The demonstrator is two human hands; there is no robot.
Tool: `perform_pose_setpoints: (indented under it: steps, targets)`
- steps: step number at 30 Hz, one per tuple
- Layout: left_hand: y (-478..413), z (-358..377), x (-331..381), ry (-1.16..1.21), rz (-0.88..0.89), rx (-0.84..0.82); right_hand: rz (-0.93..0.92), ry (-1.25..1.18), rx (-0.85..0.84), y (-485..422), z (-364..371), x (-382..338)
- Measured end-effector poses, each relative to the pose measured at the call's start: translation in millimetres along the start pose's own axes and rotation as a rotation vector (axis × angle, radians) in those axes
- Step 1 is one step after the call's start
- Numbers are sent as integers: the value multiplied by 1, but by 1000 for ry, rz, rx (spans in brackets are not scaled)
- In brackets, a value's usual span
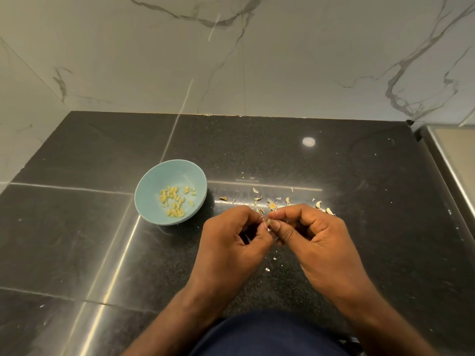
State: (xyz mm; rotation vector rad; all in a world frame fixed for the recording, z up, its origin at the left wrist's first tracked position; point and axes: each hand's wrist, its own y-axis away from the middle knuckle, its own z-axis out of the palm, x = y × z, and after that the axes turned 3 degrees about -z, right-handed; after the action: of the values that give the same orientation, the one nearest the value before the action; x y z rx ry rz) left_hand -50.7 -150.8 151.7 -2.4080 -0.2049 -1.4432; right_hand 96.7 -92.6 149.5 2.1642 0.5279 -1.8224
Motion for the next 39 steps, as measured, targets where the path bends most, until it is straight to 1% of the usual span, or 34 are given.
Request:
perform_pose_setpoints:
  steps: [4, 6, 11, 13, 17, 18, 20, 23, 26, 29, 33, 36, 39]
  targets:
    - [-4, -3, -2, 36, -21, 3, 35, -100, -9, -3, 5, -3]
    - [-6, -4, -4, 82, -66, -10, 57, -157, -19, -5, 7, -3]
    - [-10, -6, -16, 242, -309, 6, 181, -421, 9, -9, 8, -2]
    - [-13, -8, -18, 288, -353, 6, 211, -482, 20, -10, 7, -2]
    - [-15, -10, -18, 203, -300, -58, 224, -494, 46, -14, 6, -3]
    - [-16, -9, -18, 225, -295, -81, 228, -489, 55, -15, 7, -3]
    - [-17, -9, -18, 252, -281, -134, 228, -464, 72, -16, 9, -4]
    - [-18, -9, -16, 203, -178, -201, 198, -400, 83, -17, 11, -1]
    - [-21, -11, -18, 145, -84, -157, 165, -298, 67, -17, 13, 0]
    - [-25, -12, -21, 67, -9, -142, 114, -113, 30, -16, 13, 1]
    - [-28, -15, -27, -25, 32, -167, 34, 128, -87, -16, 10, 4]
    - [-31, -17, -30, -151, 83, -238, 51, 222, -183, -20, 7, 7]
    - [-35, -23, -33, -231, 143, -328, 108, 290, -341, -26, -1, 7]
